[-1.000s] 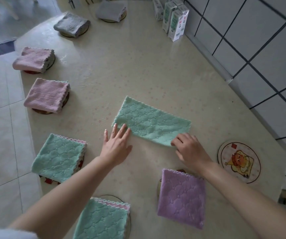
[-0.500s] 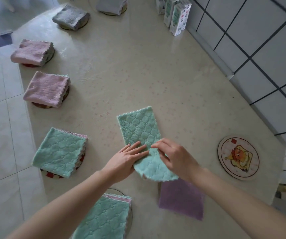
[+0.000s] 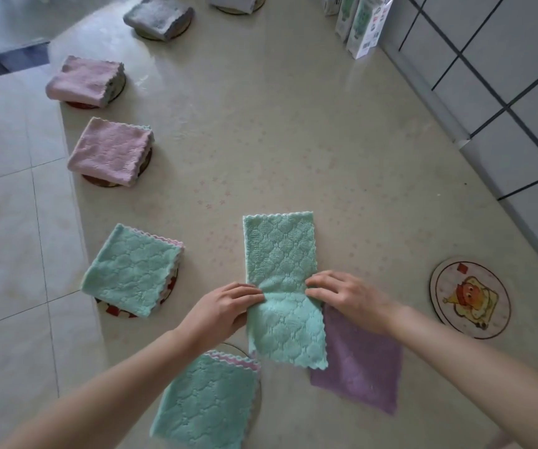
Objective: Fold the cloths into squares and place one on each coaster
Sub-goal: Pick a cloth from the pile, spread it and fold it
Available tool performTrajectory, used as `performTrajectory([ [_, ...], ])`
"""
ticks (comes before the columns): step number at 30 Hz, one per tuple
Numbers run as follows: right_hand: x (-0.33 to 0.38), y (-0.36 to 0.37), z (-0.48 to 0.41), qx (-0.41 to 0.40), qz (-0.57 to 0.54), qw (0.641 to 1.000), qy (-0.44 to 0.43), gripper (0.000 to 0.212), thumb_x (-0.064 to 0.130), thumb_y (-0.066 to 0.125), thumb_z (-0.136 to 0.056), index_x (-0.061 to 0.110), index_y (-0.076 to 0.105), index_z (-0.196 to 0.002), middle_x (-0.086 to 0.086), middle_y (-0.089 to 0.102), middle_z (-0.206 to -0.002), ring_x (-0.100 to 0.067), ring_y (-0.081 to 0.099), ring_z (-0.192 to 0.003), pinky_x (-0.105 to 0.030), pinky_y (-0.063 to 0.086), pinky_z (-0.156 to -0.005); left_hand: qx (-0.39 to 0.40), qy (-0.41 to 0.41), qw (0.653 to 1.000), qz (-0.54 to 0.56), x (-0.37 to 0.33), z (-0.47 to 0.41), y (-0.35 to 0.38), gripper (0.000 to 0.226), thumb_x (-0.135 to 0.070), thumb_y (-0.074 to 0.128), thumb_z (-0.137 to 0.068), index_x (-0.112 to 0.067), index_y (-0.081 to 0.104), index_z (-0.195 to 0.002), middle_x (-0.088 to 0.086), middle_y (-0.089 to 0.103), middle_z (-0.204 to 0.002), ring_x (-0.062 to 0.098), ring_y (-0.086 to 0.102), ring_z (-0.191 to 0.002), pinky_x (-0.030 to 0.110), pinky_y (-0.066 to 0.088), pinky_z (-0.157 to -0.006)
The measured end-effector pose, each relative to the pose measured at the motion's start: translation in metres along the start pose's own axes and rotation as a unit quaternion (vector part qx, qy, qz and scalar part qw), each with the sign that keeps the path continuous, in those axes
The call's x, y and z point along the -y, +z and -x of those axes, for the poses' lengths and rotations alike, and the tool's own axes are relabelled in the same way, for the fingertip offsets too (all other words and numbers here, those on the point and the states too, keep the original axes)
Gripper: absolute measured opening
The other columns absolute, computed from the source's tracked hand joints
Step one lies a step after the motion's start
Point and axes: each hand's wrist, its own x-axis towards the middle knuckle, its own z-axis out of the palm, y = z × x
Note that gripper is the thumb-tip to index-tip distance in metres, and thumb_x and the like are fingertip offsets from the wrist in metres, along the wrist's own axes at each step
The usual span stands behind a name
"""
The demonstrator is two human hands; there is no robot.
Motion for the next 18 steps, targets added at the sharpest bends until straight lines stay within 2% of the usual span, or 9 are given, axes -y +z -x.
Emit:
performTrajectory([
  [2, -0.003, 0.000, -0.005, -0.001, -0.016, 1.000, 0.007, 0.039, 0.006, 0.071, -0.079, 0.014, 0.062, -0.116, -0.003, 0.062, -0.120, -0.020, 0.058, -0.109, -0.032, 0.052, -0.089, -0.031, -0.054, 0.998, 0.027, -0.001, -0.003, -0.001, 0.028, -0.021, 0.060, -0.086, -0.019, 0.071, -0.112, -0.006, 0.071, -0.110, 0.011, 0.067, -0.099, 0.027, 0.054, -0.088],
  [4, -0.007, -0.002, -0.010, 0.001, -0.066, 0.997, 0.038, 0.042, 0.014, 0.076, -0.076, 0.018, 0.064, -0.115, 0.001, 0.064, -0.117, -0.016, 0.058, -0.106, -0.028, 0.053, -0.083, -0.055, -0.114, 0.990, 0.056, -0.003, -0.011, -0.004, 0.023, -0.016, 0.067, -0.080, -0.018, 0.074, -0.102, -0.006, 0.075, -0.093, 0.010, 0.071, -0.079, 0.027, 0.058, -0.073],
  [6, -0.011, -0.007, -0.016, 0.014, -0.130, 0.988, 0.082, 0.048, 0.016, 0.078, -0.072, 0.019, 0.064, -0.118, 0.005, 0.066, -0.111, -0.010, 0.056, -0.101, -0.022, 0.049, -0.081, -0.080, -0.161, 0.981, 0.077, -0.002, -0.022, -0.006, 0.008, -0.018, 0.067, -0.081, -0.014, 0.073, -0.081, -0.008, 0.070, -0.066, 0.009, 0.064, -0.053, 0.024, 0.054, -0.055],
  [7, -0.012, -0.009, -0.020, 0.024, -0.164, 0.980, 0.106, 0.046, 0.016, 0.076, -0.073, 0.019, 0.064, -0.118, 0.006, 0.067, -0.106, -0.008, 0.056, -0.097, -0.020, 0.048, -0.080, -0.090, -0.195, 0.973, 0.084, 0.000, -0.030, -0.007, 0.015, -0.020, 0.066, -0.084, -0.011, 0.070, -0.072, -0.008, 0.065, -0.057, 0.009, 0.056, -0.045, 0.023, 0.049, -0.050],
  [8, -0.012, -0.013, -0.025, 0.028, -0.203, 0.968, 0.142, 0.039, 0.018, 0.074, -0.075, 0.018, 0.067, -0.114, 0.006, 0.069, -0.100, -0.007, 0.058, -0.091, -0.020, 0.049, -0.078, -0.087, -0.238, 0.962, 0.098, 0.002, -0.038, -0.008, 0.024, -0.024, 0.065, -0.088, -0.010, 0.068, -0.068, -0.004, 0.063, -0.055, 0.011, 0.053, -0.042, 0.025, 0.048, -0.047],
  [10, -0.012, -0.017, -0.036, 0.005, -0.291, 0.924, 0.249, 0.016, 0.027, 0.069, -0.082, 0.018, 0.071, -0.095, 0.004, 0.070, -0.085, -0.007, 0.060, -0.077, -0.030, 0.050, -0.071, -0.055, -0.348, 0.925, 0.146, 0.008, -0.055, -0.012, 0.033, -0.033, 0.060, -0.091, -0.010, 0.069, -0.069, 0.004, 0.068, -0.059, 0.017, 0.062, -0.047, 0.032, 0.054, -0.051],
  [12, -0.015, -0.018, -0.047, -0.017, -0.344, 0.869, 0.356, 0.019, 0.032, 0.064, -0.087, 0.016, 0.067, -0.077, 0.005, 0.066, -0.070, -0.008, 0.058, -0.067, -0.032, 0.046, -0.066, -0.043, -0.440, 0.866, 0.233, 0.016, -0.067, -0.013, 0.032, -0.036, 0.061, -0.090, -0.012, 0.071, -0.071, 0.009, 0.071, -0.065, 0.020, 0.069, -0.054, 0.038, 0.059, -0.057],
  [14, -0.018, -0.016, -0.055, -0.017, -0.353, 0.838, 0.417, 0.030, 0.032, 0.060, -0.089, 0.012, 0.060, -0.067, 0.001, 0.062, -0.061, -0.012, 0.058, -0.061, -0.031, 0.046, -0.064, -0.044, -0.480, 0.823, 0.300, 0.021, -0.074, -0.013, 0.028, -0.033, 0.063, -0.089, -0.011, 0.073, -0.077, 0.012, 0.072, -0.072, 0.023, 0.071, -0.061, 0.042, 0.060, -0.060],
  [18, -0.018, -0.017, -0.067, 0.000, -0.295, 0.839, 0.457, 0.034, 0.028, 0.057, -0.088, 0.002, 0.056, -0.066, -0.013, 0.065, -0.065, -0.026, 0.062, -0.069, -0.032, 0.048, -0.067, -0.041, -0.479, 0.833, 0.274, 0.025, -0.077, -0.012, 0.034, -0.037, 0.062, -0.088, -0.010, 0.070, -0.070, 0.012, 0.071, -0.070, 0.025, 0.070, -0.060, 0.045, 0.059, -0.057],
])
